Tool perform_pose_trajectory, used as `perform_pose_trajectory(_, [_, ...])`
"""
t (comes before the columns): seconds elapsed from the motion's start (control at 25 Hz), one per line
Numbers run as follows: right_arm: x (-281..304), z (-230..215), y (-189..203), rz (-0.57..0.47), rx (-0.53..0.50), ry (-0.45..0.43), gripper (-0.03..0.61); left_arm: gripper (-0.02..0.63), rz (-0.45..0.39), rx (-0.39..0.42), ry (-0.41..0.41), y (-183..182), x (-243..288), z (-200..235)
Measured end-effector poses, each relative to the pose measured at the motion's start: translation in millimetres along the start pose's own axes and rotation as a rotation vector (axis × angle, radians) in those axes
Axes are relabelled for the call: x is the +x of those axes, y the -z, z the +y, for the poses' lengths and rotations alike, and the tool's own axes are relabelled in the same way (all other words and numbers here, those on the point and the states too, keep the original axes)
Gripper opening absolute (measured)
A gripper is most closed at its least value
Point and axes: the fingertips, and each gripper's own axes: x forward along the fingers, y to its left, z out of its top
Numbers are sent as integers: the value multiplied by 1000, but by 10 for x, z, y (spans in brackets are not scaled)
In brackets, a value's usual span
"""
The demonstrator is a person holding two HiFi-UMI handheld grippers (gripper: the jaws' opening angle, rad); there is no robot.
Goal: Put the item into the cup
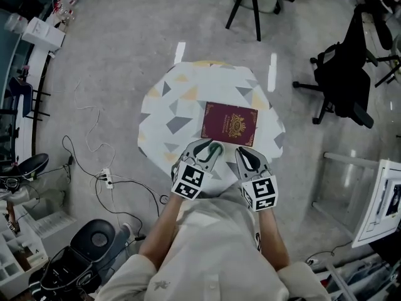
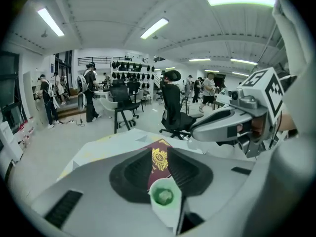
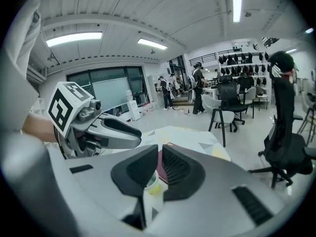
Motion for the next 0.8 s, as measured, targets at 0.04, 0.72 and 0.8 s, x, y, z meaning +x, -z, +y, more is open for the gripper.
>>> perform_pose_trajectory(0.04, [-30,5,-73,-13,-13,4,31,109,-32,2,-1,-98,-59,10])
perform_pose_trajectory(0.72, [-575,194,-1129,-240,-159,70,25,106,-363,16,-46,-1010,-925,71])
perform_pose_trajectory(0.8, [-603,226,-1194,-252,-173,74,25,104,-381,22,-49,-1062,-987,84])
